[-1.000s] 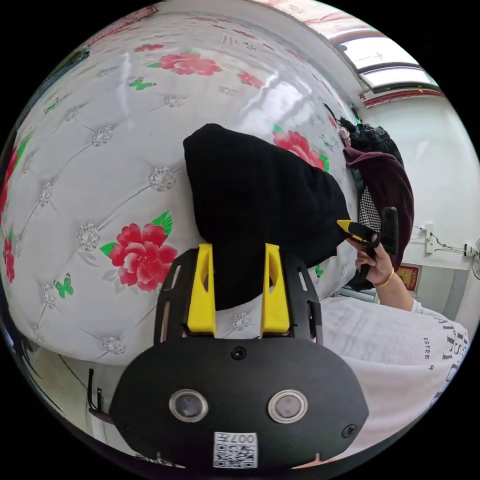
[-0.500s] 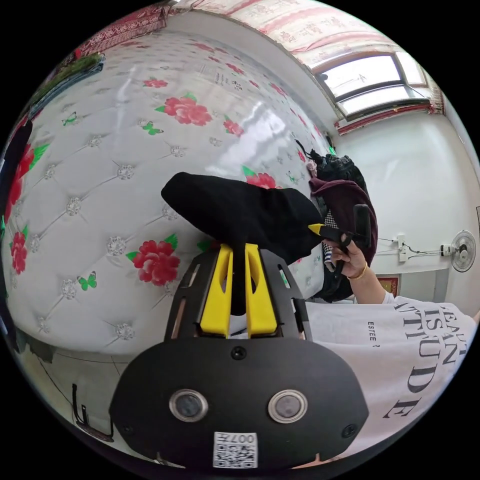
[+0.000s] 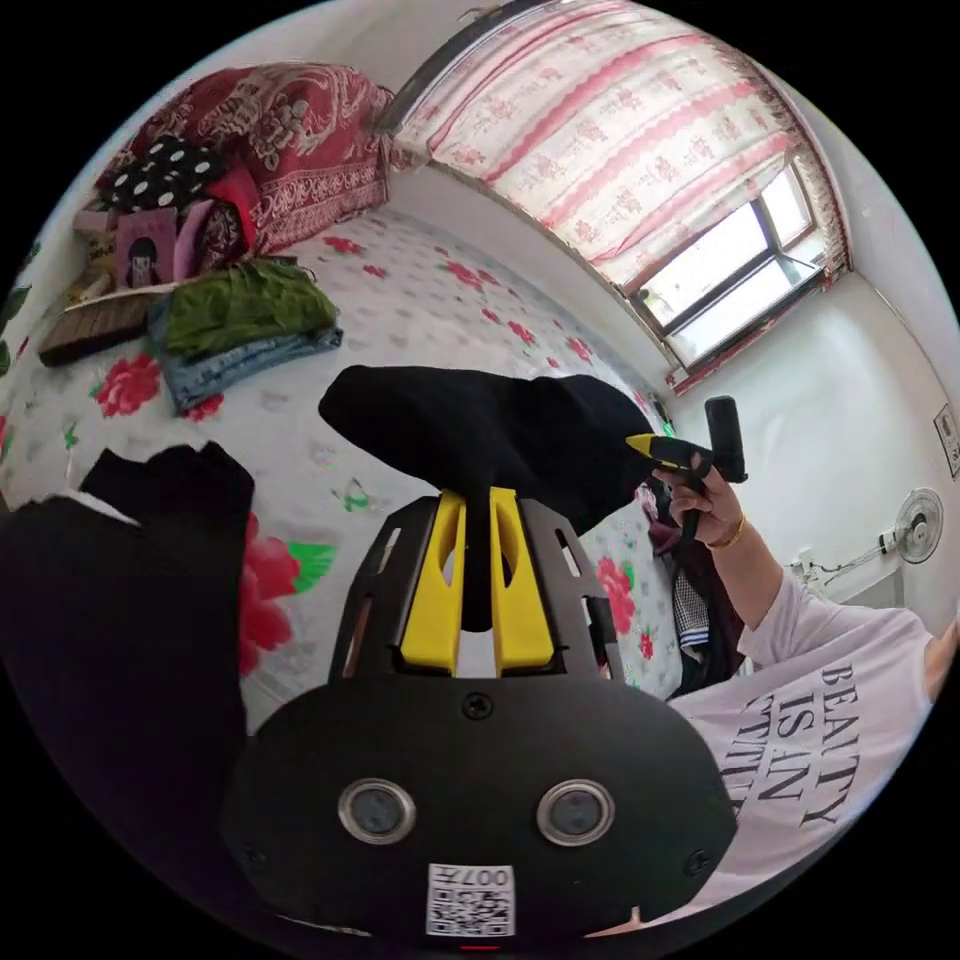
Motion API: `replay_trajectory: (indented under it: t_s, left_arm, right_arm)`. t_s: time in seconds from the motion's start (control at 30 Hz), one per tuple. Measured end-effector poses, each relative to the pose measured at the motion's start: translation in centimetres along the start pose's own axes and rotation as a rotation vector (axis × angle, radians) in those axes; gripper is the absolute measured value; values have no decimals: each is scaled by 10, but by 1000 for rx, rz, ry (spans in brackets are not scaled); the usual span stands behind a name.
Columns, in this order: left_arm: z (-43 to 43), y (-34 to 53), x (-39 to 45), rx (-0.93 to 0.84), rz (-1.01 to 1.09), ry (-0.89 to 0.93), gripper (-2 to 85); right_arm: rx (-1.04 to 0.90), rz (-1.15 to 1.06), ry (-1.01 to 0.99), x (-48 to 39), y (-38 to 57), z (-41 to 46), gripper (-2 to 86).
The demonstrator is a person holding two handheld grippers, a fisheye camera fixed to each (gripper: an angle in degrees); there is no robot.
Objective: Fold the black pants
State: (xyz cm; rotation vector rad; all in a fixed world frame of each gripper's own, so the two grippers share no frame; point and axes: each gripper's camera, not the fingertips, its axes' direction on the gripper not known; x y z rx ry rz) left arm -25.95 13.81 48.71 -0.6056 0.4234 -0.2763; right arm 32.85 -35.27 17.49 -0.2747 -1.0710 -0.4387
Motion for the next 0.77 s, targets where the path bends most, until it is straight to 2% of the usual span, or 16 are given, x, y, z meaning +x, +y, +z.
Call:
replay_trajectory:
  t_s: [0.13,0.2,0.3,0.37,0.47,0.6,0.67,0.77]
  left_arm:
    - [-39,-95,-72,148,-39,-136,44]
    - [-32,-127,-114,123,-128,-214,67]
    - [3,-141,-172,-47,-285,-333,121]
    - [9,-115,-168,-14,-270,-363,128]
    - [9,-65,-113,76,-125,-366,118]
    - [47,14,-33,43,101,-374,105]
    - [106,74,3,-138,179,-351,95]
    - [176,152,35,-394,185,-311,76]
  right_arm:
    - [48,-98,70,-40,-151,58,45]
    - [105,-74,153,-44,-196,84,46]
    - [79,32,300,-20,-229,138,47]
    - [16,80,293,2,-217,170,46]
    - [-78,85,300,33,-151,208,42]
    - [-301,49,499,55,-1,226,29]
    - [-427,57,595,57,73,220,22]
    - [-621,82,721,44,180,196,8]
